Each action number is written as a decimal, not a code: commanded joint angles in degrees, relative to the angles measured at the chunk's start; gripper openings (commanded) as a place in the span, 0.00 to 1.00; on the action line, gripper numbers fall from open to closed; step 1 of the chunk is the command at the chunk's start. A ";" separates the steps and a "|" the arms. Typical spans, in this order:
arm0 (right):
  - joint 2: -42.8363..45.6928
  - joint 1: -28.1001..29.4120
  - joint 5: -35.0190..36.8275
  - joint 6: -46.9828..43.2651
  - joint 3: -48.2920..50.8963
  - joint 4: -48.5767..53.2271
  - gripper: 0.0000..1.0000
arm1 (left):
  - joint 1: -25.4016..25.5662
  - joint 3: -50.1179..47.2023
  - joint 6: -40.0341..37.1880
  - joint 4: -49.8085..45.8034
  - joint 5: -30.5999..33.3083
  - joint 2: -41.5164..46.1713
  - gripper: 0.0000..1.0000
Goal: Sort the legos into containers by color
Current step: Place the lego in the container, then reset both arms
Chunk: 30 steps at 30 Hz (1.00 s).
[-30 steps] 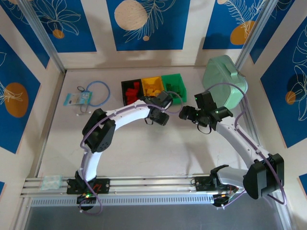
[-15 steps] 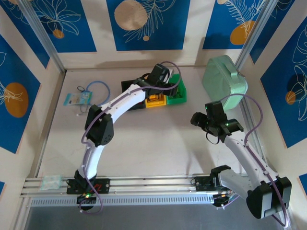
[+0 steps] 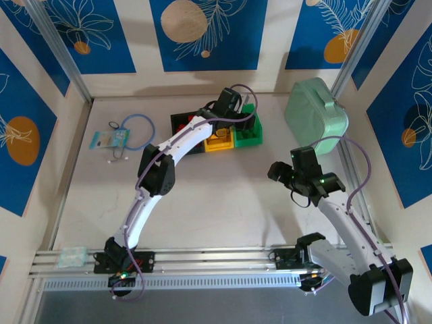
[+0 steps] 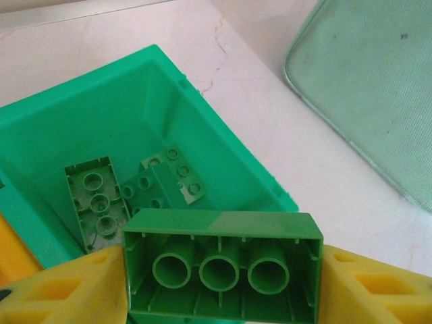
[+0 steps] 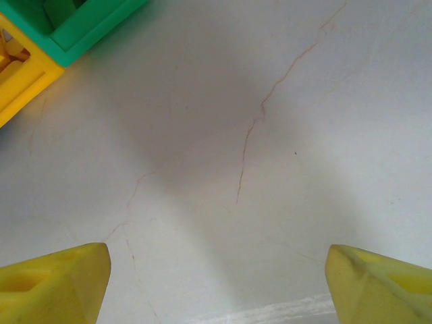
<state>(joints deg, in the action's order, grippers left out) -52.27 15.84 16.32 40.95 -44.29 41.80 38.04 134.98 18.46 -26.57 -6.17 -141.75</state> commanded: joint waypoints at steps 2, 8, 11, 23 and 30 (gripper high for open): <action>1.46 -0.24 -2.07 -0.48 0.78 1.22 0.84 | -0.80 6.75 -1.20 -0.72 -1.58 -2.27 0.74; 1.54 -0.27 -2.44 -0.67 0.48 0.87 0.84 | -0.80 7.07 -3.59 -3.68 0.20 2.00 0.84; 1.34 -0.18 -3.04 -1.45 -0.14 0.51 0.84 | -0.72 4.07 -4.93 -4.03 1.07 5.71 0.84; 0.79 -0.13 -1.56 -8.39 -3.04 -2.53 0.84 | -0.52 -37.71 -7.89 15.23 8.56 36.11 0.84; 3.75 -0.13 1.35 -14.31 -2.25 -8.07 0.84 | -0.67 -60.37 -11.21 21.89 21.47 55.56 0.88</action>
<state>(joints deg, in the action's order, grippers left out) -50.54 15.84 15.75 30.61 -45.80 37.21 37.78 80.14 9.87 -9.23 7.25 -91.26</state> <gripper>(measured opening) 0.838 0.872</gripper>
